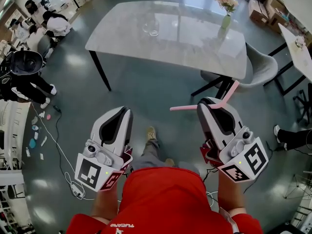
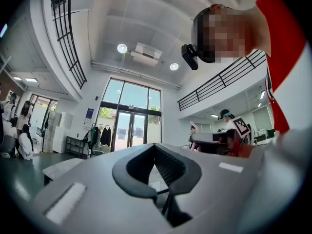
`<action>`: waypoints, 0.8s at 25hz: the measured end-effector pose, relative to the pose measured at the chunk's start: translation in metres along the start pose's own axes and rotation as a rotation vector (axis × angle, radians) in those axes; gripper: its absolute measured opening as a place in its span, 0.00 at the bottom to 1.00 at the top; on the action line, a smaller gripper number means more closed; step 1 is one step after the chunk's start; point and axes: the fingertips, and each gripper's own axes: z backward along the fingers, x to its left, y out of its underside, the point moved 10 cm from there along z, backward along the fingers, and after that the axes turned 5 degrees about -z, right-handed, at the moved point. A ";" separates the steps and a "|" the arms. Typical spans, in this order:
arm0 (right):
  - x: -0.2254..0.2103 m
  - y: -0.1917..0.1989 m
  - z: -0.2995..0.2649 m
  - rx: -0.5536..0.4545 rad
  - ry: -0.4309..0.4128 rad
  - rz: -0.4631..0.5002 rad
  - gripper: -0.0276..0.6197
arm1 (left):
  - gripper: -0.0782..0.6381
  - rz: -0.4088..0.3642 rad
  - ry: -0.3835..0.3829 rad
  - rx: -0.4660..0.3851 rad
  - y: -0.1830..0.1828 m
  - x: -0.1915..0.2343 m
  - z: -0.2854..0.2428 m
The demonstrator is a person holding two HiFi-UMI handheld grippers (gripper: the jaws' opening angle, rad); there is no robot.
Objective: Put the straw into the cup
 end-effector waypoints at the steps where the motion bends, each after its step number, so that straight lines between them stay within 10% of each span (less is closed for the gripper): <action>1: -0.003 0.001 -0.006 0.001 0.003 0.001 0.08 | 0.12 0.001 0.003 -0.003 0.001 0.006 -0.004; 20: -0.057 0.007 -0.142 0.050 0.061 0.018 0.08 | 0.12 0.025 0.045 -0.026 0.021 0.143 -0.082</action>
